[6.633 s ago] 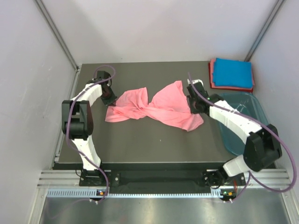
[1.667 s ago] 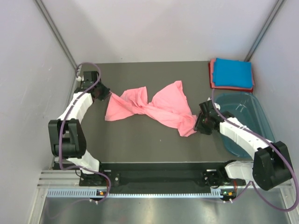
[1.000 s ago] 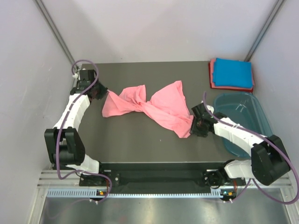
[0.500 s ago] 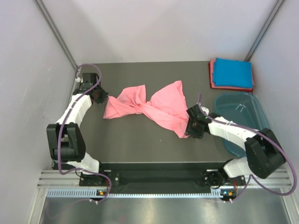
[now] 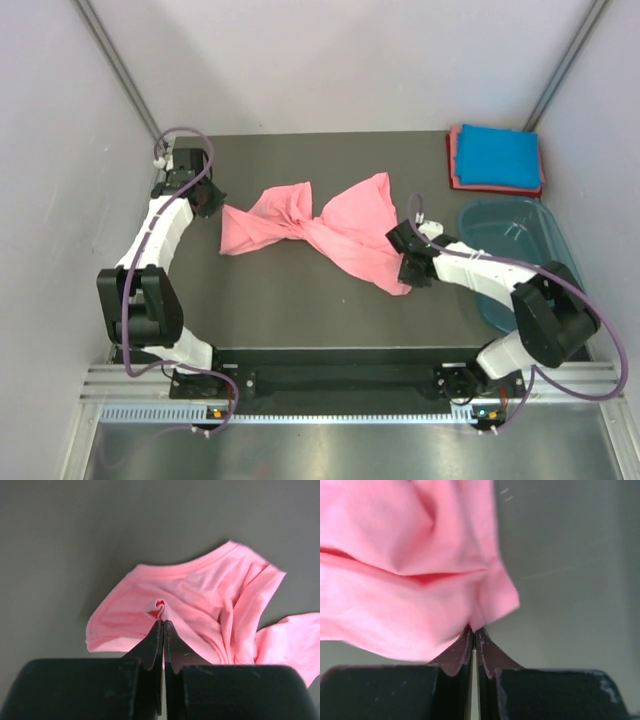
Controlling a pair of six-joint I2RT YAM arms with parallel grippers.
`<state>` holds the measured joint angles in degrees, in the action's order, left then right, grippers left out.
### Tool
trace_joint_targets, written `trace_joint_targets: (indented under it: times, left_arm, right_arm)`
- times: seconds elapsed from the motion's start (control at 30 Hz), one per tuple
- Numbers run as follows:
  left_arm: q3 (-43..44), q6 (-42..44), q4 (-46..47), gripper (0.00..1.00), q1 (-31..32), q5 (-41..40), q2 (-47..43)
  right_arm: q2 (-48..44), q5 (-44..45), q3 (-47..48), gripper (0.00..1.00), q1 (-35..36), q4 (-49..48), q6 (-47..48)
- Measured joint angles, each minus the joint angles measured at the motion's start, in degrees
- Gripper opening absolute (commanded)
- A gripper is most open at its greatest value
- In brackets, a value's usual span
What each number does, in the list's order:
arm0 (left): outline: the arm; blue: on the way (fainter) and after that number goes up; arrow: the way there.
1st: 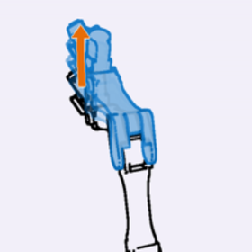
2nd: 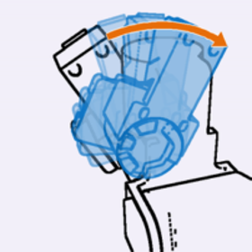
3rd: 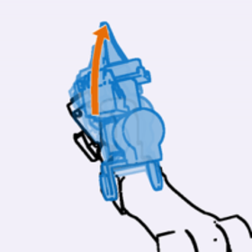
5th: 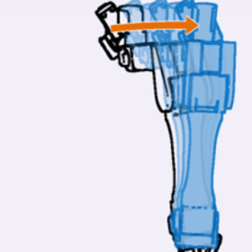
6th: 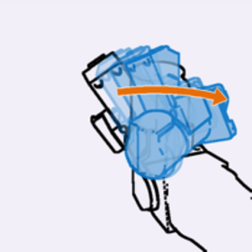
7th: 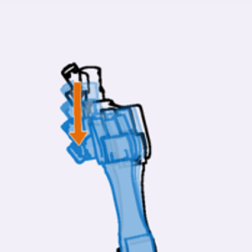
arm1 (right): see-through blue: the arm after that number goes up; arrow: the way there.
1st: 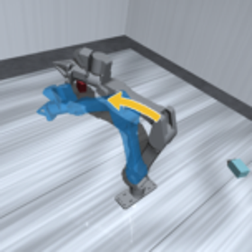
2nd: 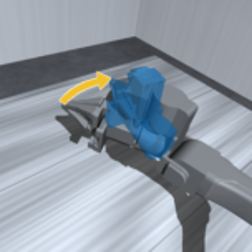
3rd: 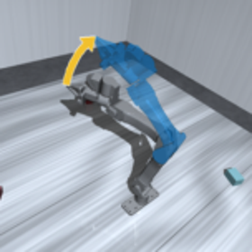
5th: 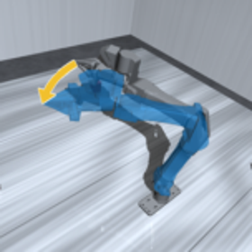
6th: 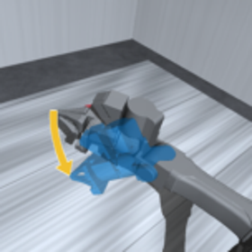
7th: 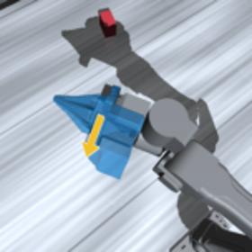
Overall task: Fold and stack the t-shirts
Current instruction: Flatten the tshirt out
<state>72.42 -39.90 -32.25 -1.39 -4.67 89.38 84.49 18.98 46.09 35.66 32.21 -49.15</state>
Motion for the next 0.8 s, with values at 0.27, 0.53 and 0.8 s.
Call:
trace_joint_targets:
  times: [0.27,0.53,0.8]
  left_arm:
    - [6.5,1.8,-2.6,0.00,0.0,-5.9,-6.5]
    - [7.4,3.3,-5.0,0.00,-0.1,-8.8,-9.3]
    - [7.4,4.3,-6.4,0.00,-0.3,-9.3,-9.4]
  right_arm:
    - [-11.8,8.9,10.8,0.00,-1.0,9.9,4.3]
    - [-12.3,10.3,13.3,0.00,-1.5,14.9,6.5]
    - [-8.7,7.3,18.6,0.00,-5.9,16.6,10.7]
